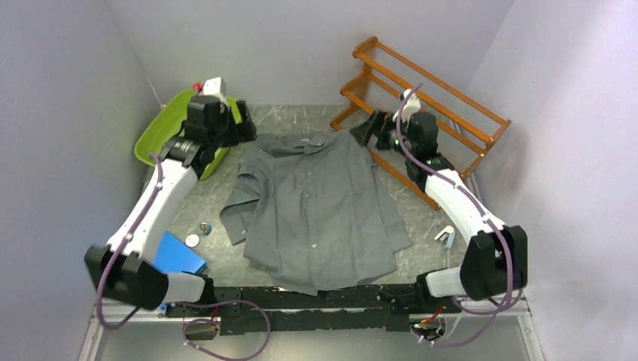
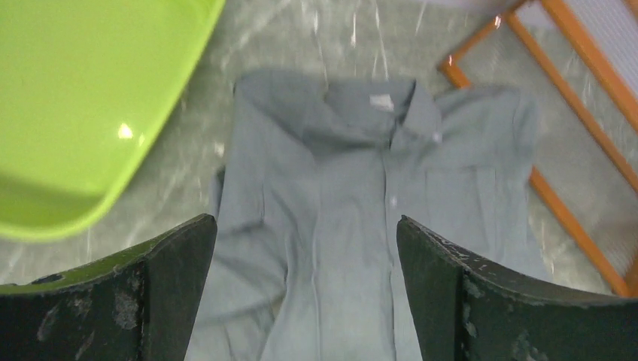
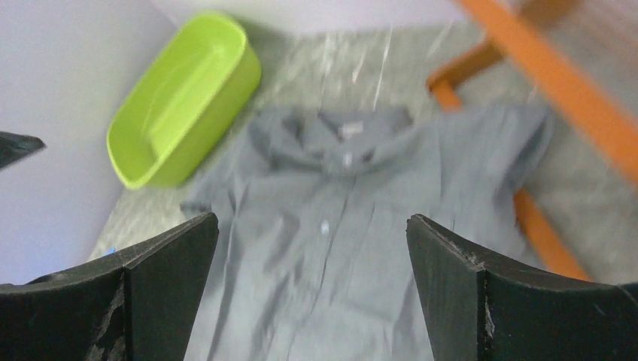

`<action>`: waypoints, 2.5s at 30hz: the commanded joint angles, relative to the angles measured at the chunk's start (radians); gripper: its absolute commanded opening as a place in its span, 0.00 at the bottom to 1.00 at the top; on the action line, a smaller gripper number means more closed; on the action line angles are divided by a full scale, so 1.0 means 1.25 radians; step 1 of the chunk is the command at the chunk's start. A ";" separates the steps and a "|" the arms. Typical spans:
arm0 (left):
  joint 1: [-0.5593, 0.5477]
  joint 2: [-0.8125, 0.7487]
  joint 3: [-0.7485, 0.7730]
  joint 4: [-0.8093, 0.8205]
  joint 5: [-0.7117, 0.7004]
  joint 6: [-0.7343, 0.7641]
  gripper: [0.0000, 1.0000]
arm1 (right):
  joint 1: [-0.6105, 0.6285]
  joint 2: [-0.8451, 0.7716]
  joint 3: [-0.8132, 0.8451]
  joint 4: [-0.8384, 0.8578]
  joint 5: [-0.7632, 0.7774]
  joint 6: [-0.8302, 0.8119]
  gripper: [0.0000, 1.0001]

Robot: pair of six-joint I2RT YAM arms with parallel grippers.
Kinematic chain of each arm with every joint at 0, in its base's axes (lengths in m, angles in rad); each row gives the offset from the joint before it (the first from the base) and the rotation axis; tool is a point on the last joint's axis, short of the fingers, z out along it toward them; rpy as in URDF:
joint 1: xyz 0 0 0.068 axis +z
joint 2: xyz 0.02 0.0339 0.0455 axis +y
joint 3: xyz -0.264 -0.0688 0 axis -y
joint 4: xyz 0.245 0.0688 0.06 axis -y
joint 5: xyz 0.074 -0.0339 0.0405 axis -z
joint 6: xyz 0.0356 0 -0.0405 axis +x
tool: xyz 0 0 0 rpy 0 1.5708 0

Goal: Pin the brooch onto the clothing
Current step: Flatten out the clothes at the center of the board.

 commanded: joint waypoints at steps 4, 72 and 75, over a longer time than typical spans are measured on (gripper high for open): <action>-0.002 -0.248 -0.278 -0.181 0.083 -0.227 0.95 | -0.003 -0.144 -0.279 -0.005 -0.120 0.059 1.00; -0.245 -0.277 -0.606 -0.489 0.106 -0.599 0.03 | -0.011 -0.321 -0.558 -0.306 0.268 0.222 0.78; -0.250 -0.255 -0.608 -0.467 0.106 -0.596 0.03 | -0.021 -0.314 -0.581 -0.289 0.288 0.245 0.68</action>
